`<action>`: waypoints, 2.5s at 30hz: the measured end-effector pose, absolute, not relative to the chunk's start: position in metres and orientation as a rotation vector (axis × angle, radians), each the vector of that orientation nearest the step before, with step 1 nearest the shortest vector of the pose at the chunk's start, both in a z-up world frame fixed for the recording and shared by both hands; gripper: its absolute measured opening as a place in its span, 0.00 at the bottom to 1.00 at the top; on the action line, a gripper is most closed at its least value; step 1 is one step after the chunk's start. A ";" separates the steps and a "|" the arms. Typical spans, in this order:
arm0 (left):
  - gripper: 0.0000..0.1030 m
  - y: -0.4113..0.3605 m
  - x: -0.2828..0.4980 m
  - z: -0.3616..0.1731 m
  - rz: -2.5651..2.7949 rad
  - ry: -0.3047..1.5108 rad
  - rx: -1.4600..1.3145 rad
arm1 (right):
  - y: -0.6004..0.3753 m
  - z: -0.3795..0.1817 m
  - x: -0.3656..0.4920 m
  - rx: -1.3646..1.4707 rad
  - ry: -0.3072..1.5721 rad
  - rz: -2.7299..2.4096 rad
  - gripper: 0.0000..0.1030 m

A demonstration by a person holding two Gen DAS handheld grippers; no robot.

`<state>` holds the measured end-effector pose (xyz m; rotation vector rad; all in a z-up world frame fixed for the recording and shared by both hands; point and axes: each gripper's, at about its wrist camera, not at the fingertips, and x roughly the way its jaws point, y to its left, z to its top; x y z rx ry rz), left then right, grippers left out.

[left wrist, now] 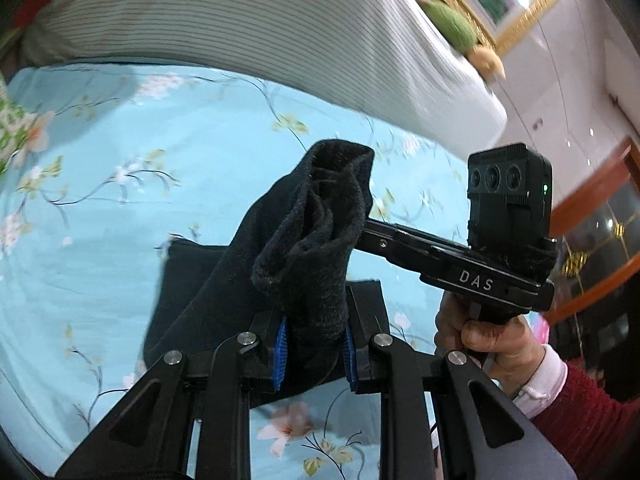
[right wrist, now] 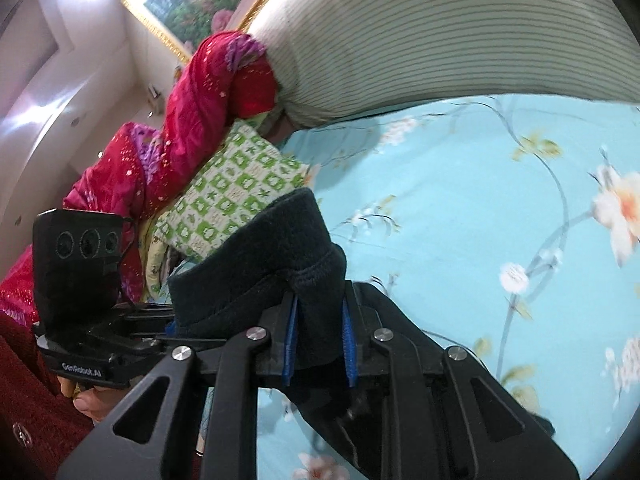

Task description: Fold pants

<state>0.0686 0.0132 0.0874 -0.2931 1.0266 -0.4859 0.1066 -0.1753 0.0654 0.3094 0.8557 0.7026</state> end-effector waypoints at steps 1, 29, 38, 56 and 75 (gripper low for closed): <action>0.21 0.008 0.070 0.085 -0.490 1.033 -0.283 | -0.180 0.063 0.105 0.316 0.853 0.697 0.20; 0.27 -0.126 0.064 -0.003 -0.584 1.170 0.123 | -0.277 -0.013 0.062 0.474 0.913 0.489 0.20; 0.40 -0.126 0.062 -0.010 -0.651 1.226 0.087 | -0.296 -0.018 0.049 0.540 0.937 0.366 0.20; 0.58 -0.057 0.070 0.010 -0.638 1.222 -0.117 | -0.313 0.019 0.003 0.640 0.844 0.105 0.62; 0.66 0.024 0.104 0.007 -0.411 1.205 -0.252 | -0.238 0.043 0.010 0.371 0.867 0.014 0.74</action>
